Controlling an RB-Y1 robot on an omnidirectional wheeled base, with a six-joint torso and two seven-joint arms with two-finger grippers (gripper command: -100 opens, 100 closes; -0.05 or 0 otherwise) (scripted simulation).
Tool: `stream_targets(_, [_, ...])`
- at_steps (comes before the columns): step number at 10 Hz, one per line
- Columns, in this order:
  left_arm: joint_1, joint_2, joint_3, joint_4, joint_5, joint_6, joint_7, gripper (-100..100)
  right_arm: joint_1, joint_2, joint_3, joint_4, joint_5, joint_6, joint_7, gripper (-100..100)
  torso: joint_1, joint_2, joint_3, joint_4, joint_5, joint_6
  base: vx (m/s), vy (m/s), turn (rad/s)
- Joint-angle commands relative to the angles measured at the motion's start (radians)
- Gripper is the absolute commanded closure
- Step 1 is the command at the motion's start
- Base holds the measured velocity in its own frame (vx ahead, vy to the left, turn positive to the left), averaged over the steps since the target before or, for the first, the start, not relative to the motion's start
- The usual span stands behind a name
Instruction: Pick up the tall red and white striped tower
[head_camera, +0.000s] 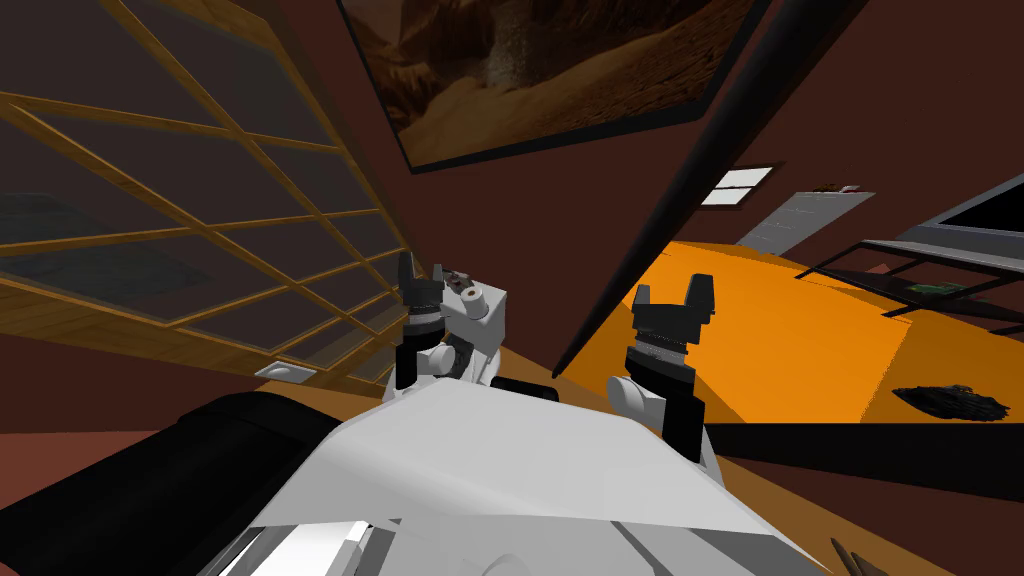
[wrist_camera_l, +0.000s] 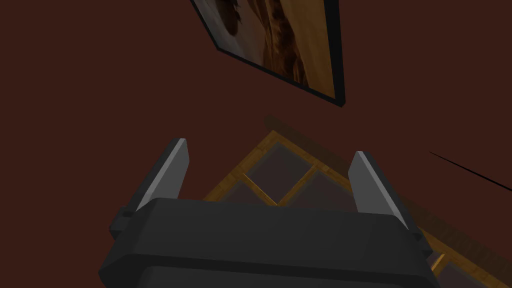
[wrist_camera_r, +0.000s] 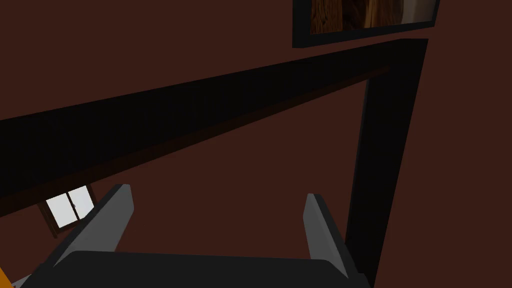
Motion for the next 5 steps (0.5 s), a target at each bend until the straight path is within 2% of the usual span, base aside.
stream_targets(1, [0.002, 0.028, 0.000, 0.003, -0.004, 0.004, -0.004, -100, 0.000, 0.000, 0.000, 0.000, 0.000, 0.000, 0.000, 0, 0.000, 0.000, 0.000, 0.000, 0.000, 0.000, -0.008, 0.006, -0.007])
stream_targets(5, [0.017, 0.106, -0.001, 0.018, -0.025, 0.027, -0.026, -100, 0.000, 0.000, 0.000, 0.000, 0.000, 0.000, 0.000, 0, 0.002, 0.002, 0.001, 0.000, 0.001, 0.000, -0.026, 0.025, -0.021])
